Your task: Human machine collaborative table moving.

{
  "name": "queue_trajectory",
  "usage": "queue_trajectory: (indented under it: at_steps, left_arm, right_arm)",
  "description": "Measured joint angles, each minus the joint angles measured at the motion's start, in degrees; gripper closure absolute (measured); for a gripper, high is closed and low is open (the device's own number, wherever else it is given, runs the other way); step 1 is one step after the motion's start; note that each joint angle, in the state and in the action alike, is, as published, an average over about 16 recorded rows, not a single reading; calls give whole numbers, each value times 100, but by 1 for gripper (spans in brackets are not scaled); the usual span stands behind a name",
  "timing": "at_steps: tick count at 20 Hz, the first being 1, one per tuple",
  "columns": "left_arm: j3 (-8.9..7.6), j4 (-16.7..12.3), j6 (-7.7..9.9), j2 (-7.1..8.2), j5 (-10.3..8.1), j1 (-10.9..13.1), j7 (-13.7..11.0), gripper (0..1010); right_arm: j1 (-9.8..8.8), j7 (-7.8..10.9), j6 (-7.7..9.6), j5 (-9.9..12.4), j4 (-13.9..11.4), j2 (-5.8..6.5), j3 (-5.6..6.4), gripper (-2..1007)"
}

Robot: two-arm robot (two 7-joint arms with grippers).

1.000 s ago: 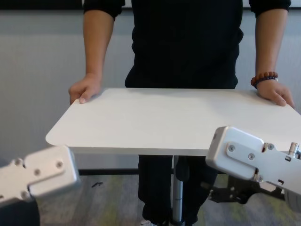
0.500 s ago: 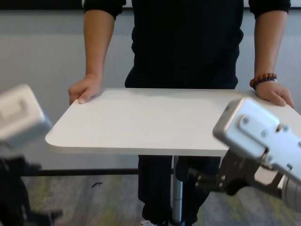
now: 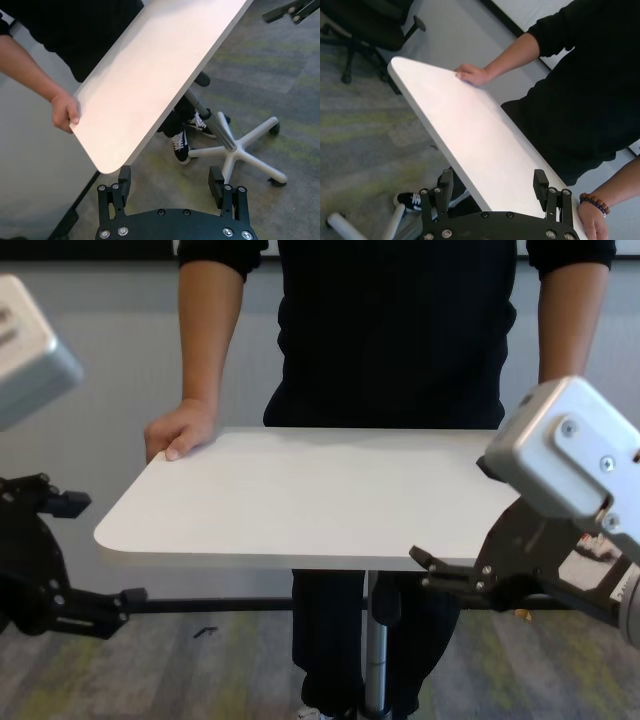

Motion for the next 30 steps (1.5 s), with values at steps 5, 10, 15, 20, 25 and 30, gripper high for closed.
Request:
queue_trajectory:
  at_steps: [5,10,15,20,25,30]
  left_arm:
    - [-41,-105,-6,40,-217,-40,-73,7]
    - [-70,-186,-1,80,-402,-58,-103,7]
    - [-46,-246,22,107,-506,-73,-81,7]
    - [58,-268,46,120,-533,-105,-33,7]
    - [219,-249,81,128,-515,-157,14,7]
    - [361,-235,59,135,-479,-210,78,7]
  right_arm:
    - [-64,-50,-118,122,0,-88,71,4]
    - [-81,-63,-240,232,85,-173,99,4]
    - [-68,-47,-304,287,187,-212,90,4]
    - [-47,-19,-333,314,290,-220,77,4]
    - [-27,5,-339,340,387,-217,70,4]
    - [-7,34,-344,333,433,-181,59,4]
